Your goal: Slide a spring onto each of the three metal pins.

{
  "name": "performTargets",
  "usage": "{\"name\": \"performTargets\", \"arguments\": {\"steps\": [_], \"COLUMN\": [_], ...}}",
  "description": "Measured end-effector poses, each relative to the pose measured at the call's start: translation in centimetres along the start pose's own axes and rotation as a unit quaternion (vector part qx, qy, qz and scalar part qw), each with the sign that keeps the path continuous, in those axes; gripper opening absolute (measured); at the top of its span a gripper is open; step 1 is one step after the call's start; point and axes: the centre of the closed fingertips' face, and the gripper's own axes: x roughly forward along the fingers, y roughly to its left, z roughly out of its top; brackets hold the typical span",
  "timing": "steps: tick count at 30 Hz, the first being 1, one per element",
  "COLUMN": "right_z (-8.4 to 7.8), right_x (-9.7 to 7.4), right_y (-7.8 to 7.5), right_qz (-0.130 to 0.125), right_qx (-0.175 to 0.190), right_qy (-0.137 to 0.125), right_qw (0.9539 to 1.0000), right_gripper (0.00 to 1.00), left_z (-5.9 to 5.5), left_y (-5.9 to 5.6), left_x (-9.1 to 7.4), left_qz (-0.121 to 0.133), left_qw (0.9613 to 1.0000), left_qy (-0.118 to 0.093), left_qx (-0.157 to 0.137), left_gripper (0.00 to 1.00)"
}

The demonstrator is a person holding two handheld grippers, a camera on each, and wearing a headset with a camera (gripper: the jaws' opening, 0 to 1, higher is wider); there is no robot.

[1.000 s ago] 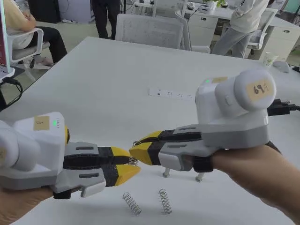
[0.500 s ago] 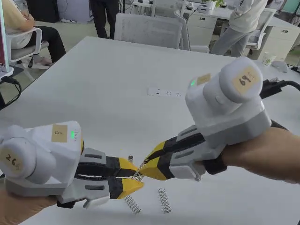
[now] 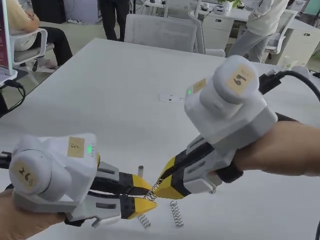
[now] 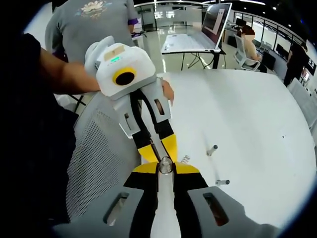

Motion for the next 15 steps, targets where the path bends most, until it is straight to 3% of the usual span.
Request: {"name": "performTargets", "arguments": {"steps": [15], "right_z": [-0.66], "right_x": [0.89], "right_y": [0.25], "right_qz": [0.011], "right_qx": [-0.014], "right_qy": [0.03], "right_qw": [0.9994], "right_gripper": [0.08], "left_z": [0.28], "left_y": [-0.25], "left_x": [0.14], "left_qz": [-0.006], "left_qw": [1.0], "left_qy": [0.002], "left_qx": [0.001], "left_gripper": [0.02]}}
